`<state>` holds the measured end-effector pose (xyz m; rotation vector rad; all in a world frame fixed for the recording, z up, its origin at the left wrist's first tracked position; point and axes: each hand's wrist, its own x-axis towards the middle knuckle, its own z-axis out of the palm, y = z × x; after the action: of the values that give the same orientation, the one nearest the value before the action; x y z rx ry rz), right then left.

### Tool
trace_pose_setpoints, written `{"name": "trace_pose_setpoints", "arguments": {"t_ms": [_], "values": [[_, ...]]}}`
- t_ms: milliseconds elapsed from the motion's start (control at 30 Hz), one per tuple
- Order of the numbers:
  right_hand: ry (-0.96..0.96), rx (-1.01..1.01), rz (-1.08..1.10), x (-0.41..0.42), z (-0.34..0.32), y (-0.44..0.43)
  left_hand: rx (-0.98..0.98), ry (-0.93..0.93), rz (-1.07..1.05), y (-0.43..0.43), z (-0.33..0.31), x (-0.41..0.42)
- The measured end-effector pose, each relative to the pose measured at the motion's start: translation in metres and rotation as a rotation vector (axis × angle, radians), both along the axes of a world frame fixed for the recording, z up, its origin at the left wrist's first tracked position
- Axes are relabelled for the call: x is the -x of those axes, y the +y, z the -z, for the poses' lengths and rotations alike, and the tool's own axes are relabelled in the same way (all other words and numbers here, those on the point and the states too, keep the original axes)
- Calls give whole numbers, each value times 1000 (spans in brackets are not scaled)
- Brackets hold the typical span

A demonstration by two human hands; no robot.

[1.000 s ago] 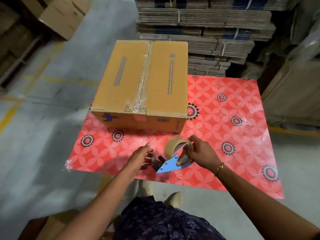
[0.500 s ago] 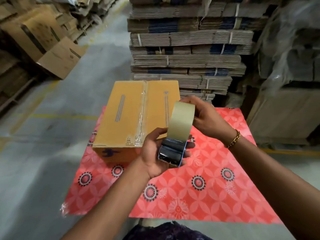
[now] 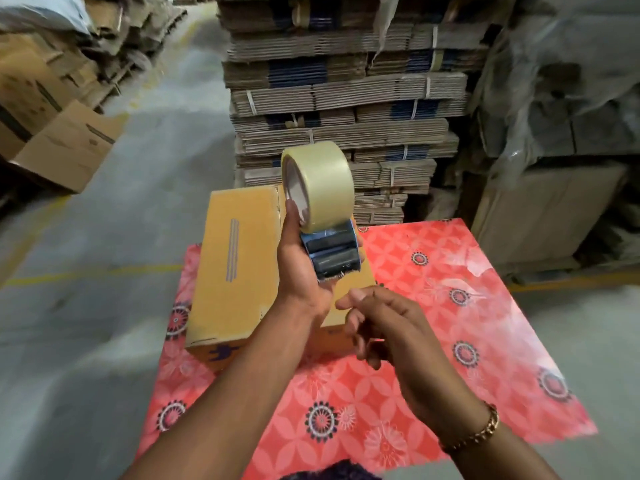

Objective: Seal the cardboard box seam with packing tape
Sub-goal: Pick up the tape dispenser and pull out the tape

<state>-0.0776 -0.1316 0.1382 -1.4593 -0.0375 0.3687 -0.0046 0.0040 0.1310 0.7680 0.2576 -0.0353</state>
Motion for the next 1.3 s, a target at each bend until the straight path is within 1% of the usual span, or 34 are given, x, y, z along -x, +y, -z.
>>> {"name": "trace_pose_setpoints", "arguments": {"t_ms": [100,300,400,533,633,733,833,1033,1100,1200,1300], "values": [[46,-58,54,-6,-1,18,-40,-27,2,1,-2,-1],[33,-82,193,-11,-8,33,-150,-66,-51,2,-6,5],[34,-115,245,-12,-10,37,-159,-80,-105,3,-2,4],[19,-114,267,-14,-12,40,-163,-78,-85,4,3,4],[7,-123,266,-13,-10,39,-170,-45,-76,1,6,4],[37,-129,239,-5,-3,37,-126,24,-153,6,6,-4],[71,-151,212,0,1,33,-85,2,-197,18,1,-13],[60,-83,155,-18,-11,34,-200,-12,-162,12,-5,-4],[74,-57,115,-22,-15,35,-212,-18,-135,8,-5,-1],[93,-26,100,-27,-17,34,-248,-63,-126,5,-4,1],[87,-37,118,-30,-16,32,-284,-114,-119,4,-3,0]]}}
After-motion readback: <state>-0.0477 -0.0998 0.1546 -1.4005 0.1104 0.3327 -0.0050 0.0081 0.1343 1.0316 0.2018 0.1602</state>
